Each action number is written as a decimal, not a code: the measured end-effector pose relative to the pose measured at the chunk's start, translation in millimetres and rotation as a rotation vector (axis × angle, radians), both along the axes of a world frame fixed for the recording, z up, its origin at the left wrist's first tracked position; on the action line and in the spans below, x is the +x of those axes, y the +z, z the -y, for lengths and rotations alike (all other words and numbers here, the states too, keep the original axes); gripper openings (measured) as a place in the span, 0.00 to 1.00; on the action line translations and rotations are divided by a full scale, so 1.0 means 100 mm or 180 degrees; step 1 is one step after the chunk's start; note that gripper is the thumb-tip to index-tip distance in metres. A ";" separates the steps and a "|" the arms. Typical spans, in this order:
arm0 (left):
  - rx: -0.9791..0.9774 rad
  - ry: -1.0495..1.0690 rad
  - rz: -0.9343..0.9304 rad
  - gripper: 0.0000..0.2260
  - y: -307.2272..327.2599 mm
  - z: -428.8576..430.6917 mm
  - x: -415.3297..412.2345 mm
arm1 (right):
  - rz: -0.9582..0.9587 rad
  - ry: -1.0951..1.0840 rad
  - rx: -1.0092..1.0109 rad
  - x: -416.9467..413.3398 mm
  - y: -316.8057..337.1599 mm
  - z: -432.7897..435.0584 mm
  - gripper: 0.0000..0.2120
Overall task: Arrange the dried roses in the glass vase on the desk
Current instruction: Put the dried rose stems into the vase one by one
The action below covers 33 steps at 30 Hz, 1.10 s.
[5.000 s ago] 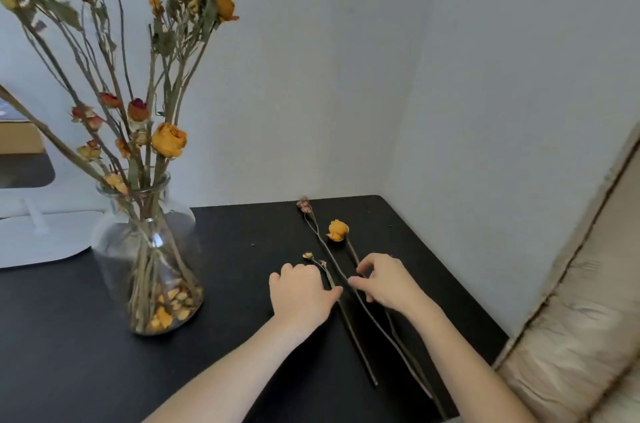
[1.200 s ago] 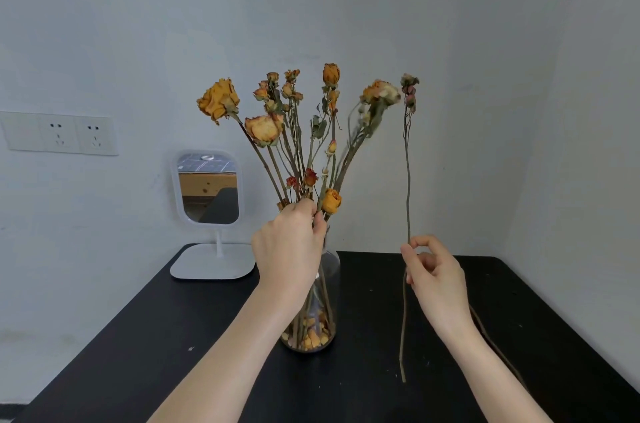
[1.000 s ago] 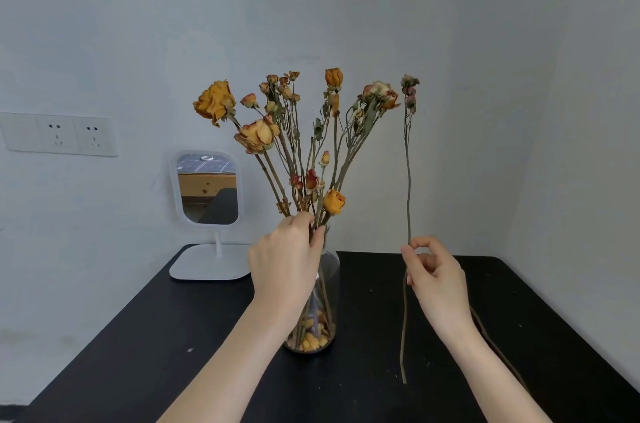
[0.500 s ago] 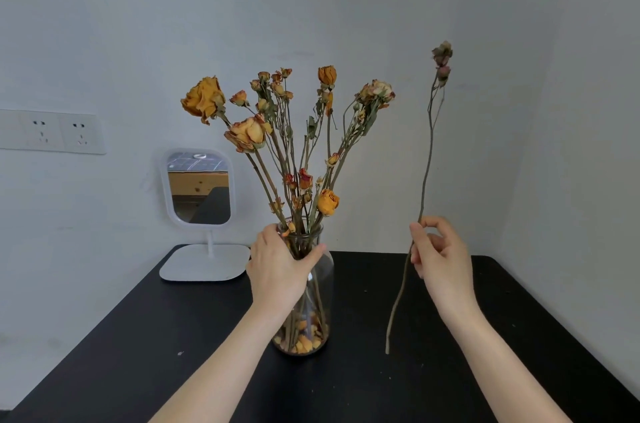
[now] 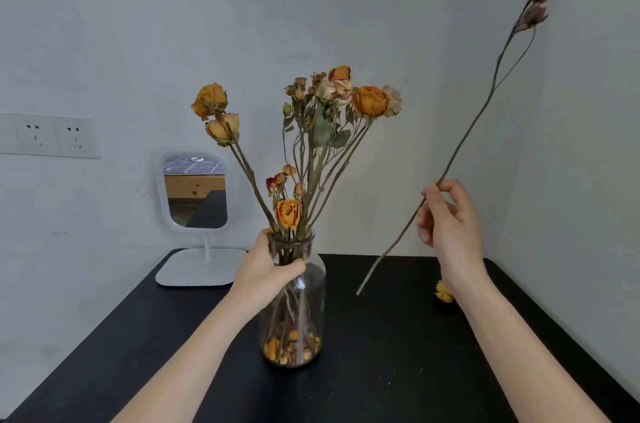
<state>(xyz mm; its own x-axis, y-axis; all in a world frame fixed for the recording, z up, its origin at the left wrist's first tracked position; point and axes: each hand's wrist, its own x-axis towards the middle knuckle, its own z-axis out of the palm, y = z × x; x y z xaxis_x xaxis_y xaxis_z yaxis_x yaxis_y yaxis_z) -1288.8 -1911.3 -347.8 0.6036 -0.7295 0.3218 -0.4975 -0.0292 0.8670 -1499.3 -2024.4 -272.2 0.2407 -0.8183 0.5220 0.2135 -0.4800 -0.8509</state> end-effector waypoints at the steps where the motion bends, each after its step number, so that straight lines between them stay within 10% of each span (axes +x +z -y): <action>1: -0.0007 -0.0065 -0.0040 0.25 0.00 0.01 -0.01 | 0.0046 0.0003 -0.0026 0.01 0.04 -0.01 0.06; 9: -0.0283 0.0742 0.0386 0.36 0.00 0.05 -0.11 | 0.0287 0.0098 -0.0302 0.09 0.32 -0.11 0.09; 33: -0.0313 0.0354 0.0307 0.36 0.03 -0.07 -0.14 | 0.0402 0.0743 -0.0818 0.36 0.57 -0.47 0.10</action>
<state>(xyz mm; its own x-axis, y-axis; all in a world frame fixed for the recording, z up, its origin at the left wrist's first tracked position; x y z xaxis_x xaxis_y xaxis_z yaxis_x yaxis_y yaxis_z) -1302.8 -1904.0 -344.9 0.6417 -0.6220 0.4488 -0.5771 -0.0060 0.8167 -1463.0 -1977.1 -214.8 0.3259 -0.5872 0.7409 0.4382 -0.6006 -0.6688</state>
